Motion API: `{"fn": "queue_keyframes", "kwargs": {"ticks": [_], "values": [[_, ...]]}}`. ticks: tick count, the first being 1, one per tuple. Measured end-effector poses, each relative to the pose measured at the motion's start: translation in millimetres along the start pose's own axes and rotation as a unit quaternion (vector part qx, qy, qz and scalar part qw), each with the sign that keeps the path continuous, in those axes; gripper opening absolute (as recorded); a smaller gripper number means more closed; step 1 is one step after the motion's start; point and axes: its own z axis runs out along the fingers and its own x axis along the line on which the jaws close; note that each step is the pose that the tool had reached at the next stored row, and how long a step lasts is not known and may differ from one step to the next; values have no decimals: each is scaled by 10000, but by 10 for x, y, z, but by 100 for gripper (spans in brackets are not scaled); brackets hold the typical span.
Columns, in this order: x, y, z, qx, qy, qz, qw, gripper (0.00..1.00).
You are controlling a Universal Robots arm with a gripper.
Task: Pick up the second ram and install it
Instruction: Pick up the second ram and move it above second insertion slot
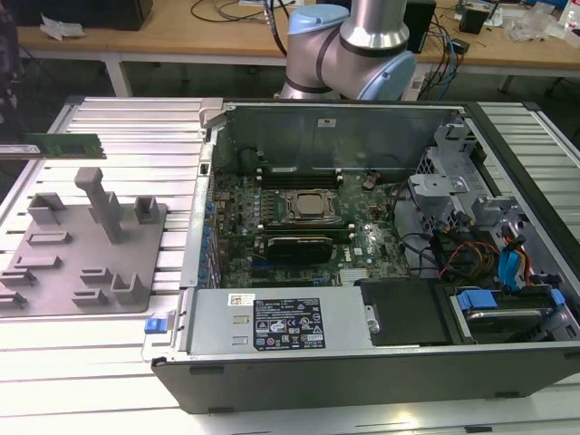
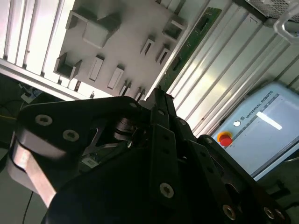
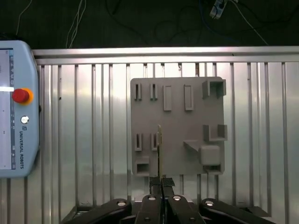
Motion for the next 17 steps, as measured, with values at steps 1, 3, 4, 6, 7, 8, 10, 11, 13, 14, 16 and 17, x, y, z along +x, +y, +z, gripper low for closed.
{"fn": "queue_keyframes", "kwargs": {"ticks": [1, 3, 4, 6, 7, 8, 10, 11, 13, 14, 16, 17], "values": [[-2, -87, -1, -1, 0, 0, 10000, 9], [-3, -277, -5, -5, 0, 0, 10000, 9], [-5, -358, -6, -8, 0, 0, 10000, 9], [-6, -522, -9, -13, 0, -1, 10000, 9], [-7, -584, -10, -15, 0, 0, 10000, 9], [-7, -622, -11, -16, 0, 1, 10000, 9], [-8, -717, -12, -19, 0, 0, 10000, 9], [-9, -786, -13, -21, 0, 0, 10000, 9], [-10, -864, -14, -24, 0, 1, 10000, 9], [-10, -938, -15, -26, 0, -1, 10000, 9], [-12, -1028, -16, -28, 0, 0, 10000, 9], [-12, -1121, -17, -30, 0, -1, 10000, 9]]}}
